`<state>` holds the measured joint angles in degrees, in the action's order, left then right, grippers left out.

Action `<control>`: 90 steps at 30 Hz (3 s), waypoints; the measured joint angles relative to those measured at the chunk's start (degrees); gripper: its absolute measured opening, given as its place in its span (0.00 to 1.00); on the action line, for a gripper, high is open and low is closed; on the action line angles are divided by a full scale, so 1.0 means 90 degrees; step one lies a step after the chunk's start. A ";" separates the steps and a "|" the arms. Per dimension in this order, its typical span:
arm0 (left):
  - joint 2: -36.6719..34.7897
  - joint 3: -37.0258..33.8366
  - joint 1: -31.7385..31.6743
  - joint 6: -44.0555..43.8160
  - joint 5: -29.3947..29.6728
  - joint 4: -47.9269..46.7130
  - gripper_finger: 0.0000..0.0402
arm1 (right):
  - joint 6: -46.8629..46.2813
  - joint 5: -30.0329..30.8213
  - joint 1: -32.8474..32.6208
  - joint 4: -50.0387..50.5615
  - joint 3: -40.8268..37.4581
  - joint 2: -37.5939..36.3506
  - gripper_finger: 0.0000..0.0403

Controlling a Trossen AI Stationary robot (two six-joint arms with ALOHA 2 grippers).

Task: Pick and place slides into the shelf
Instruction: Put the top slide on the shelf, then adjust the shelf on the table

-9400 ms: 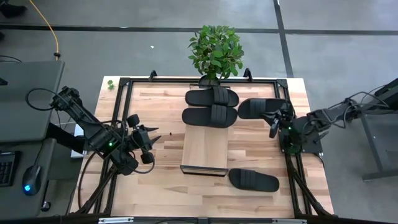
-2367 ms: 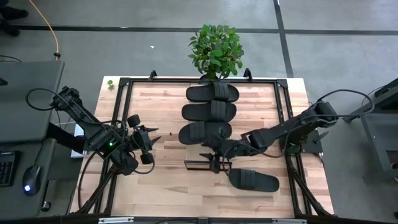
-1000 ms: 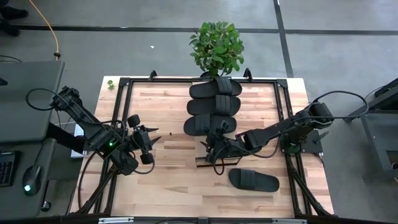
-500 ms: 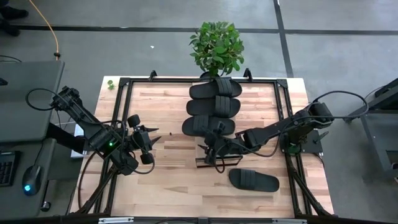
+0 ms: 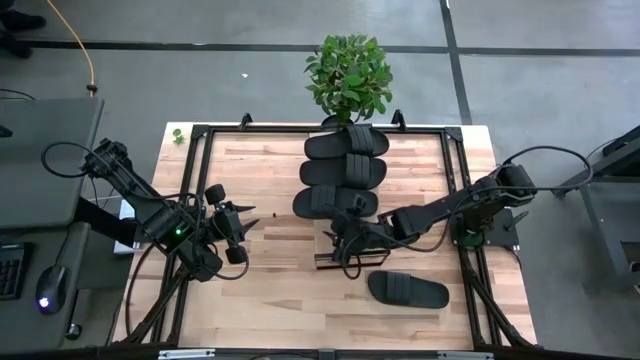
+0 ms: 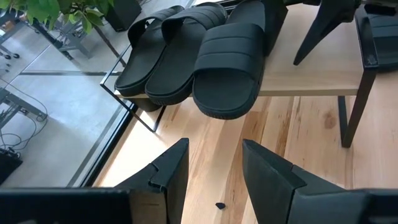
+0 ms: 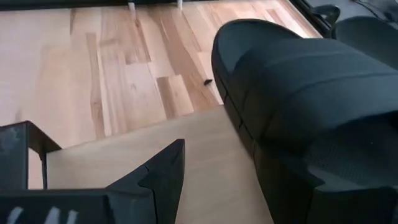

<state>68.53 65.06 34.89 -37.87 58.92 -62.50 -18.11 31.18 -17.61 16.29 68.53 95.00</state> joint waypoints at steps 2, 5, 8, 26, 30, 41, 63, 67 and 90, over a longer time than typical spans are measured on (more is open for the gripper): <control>0.0000 -0.0001 0.0001 0.0000 0.0001 0.0000 0.33 | -0.0087 0.0041 0.0000 0.0083 0.0000 -0.0004 0.46; 0.0000 0.0000 0.0000 0.0000 0.0002 0.0000 0.33 | -0.0180 0.0045 0.0000 0.0215 0.0000 -0.0005 0.46; 0.0000 0.0000 0.0000 0.0000 0.0002 0.0000 0.33 | -0.0308 0.0129 -0.0002 0.0285 0.0000 -0.0007 0.46; 0.0000 0.0000 0.0000 0.0000 -0.0015 0.0000 0.33 | 0.0266 0.0017 -0.0118 0.0300 0.0785 -0.0007 0.46; 0.0000 0.0000 0.0002 0.0000 -0.0046 0.0000 0.33 | 0.0475 0.0010 -0.0238 0.0492 0.1202 -0.0007 0.46; 0.0000 0.0000 0.0002 -0.0002 -0.0046 -0.0002 0.33 | -0.0030 -0.0495 -0.0852 0.1636 0.1464 -0.0007 0.46; 0.0002 0.0000 0.0000 -0.0012 -0.0048 0.0022 0.33 | -0.0998 -0.0456 -0.1150 0.2650 0.1450 0.0450 0.43; 0.0002 0.0000 0.0002 -0.0012 -0.0049 0.0032 0.33 | -0.1010 -0.0459 -0.1123 0.2510 0.1450 0.0546 0.34; 0.0002 0.0000 0.0001 -0.0010 -0.0047 0.0032 0.33 | -0.0816 -0.0747 -0.0948 0.1984 0.1450 0.0585 0.06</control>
<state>68.55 65.06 34.90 -37.95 58.50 -62.22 -25.45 24.45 -26.14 34.14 81.58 100.27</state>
